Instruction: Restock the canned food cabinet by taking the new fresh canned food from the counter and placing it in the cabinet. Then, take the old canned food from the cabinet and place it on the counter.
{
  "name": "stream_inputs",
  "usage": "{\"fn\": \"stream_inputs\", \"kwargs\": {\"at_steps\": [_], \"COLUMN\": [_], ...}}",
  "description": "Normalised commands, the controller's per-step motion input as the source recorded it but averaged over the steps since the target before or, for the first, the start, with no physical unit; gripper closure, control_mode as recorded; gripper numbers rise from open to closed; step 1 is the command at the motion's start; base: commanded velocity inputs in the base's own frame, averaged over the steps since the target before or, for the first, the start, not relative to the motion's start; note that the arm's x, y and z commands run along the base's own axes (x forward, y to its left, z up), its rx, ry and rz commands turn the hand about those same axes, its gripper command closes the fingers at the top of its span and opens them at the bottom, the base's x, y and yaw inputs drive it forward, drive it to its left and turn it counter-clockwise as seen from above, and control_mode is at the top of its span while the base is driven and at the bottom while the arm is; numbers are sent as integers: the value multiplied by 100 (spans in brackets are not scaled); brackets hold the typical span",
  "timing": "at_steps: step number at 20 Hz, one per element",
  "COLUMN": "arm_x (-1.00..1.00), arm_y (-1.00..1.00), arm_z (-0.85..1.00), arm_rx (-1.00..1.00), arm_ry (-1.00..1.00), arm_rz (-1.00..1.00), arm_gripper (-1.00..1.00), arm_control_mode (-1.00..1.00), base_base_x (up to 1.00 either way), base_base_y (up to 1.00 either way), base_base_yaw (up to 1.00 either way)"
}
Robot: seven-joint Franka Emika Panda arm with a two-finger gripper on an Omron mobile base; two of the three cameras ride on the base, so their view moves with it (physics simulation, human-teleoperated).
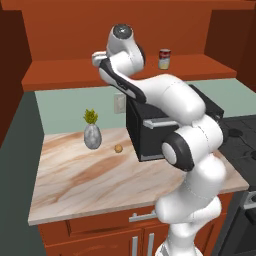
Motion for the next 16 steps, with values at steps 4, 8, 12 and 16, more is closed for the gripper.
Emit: {"fn": "stream_inputs", "kwargs": {"at_steps": [4, 8, 12, 16], "arm_x": [18, 4, -2, -63], "arm_y": [8, 0, 0, 13], "arm_z": [-6, -10, 0, -1], "arm_rx": [-5, -6, 0, -2], "arm_ry": [0, 0, 0, -2], "arm_rz": [0, 0, 0, 1], "arm_gripper": [-100, 100, 100, 100], "arm_control_mode": [-100, -100, -100, -100], "base_base_x": [0, 0, 0, 0], "base_base_y": [0, 0, 0, 0], "base_base_yaw": [0, 0, 0, 0]}}
